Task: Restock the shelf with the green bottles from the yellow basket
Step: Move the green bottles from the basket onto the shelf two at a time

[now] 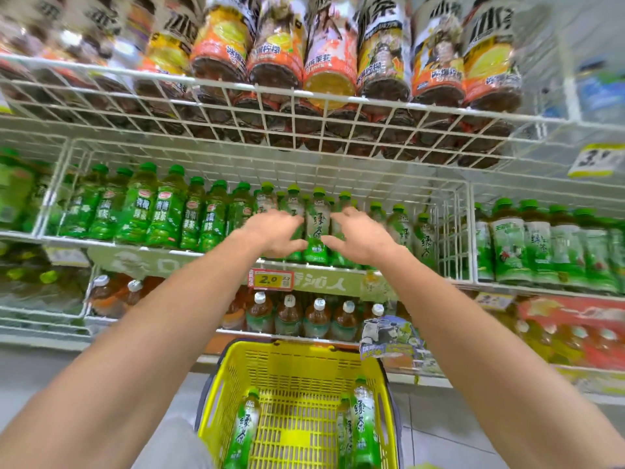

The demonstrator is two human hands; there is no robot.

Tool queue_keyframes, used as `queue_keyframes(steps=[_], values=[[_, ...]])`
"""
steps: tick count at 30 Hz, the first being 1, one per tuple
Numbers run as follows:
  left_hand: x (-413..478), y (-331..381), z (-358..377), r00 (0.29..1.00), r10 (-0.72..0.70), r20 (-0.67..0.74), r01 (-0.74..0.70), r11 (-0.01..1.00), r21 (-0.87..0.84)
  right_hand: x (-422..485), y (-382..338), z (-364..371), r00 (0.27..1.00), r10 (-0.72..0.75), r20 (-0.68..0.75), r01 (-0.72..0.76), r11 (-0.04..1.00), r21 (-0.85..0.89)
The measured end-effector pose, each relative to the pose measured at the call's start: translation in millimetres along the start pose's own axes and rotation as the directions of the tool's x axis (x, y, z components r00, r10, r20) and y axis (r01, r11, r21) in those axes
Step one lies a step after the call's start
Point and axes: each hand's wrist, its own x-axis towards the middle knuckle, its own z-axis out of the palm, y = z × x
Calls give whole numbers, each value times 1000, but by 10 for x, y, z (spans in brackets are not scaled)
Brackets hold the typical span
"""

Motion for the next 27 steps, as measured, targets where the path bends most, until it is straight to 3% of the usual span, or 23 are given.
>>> queue_keyframes(steps=[8,13,21,27], values=[[-688,364,515,999,-7,40,8,1000,-27,-836,-71,499,1000,-1,9,1,999,46],[-937,504,1026,991,-8,135,16,998,-57,-1240,-19,1014,996,27,80,-35,993,113],[-1137,564,1599,965,-11,262,36,995,-92,-1606,48,1777,960,90,263,-130,982,139],[-1172,429,2011,947,-5,323,50,990,-133,-1729,193,2379,890,182,417,-242,966,95]])
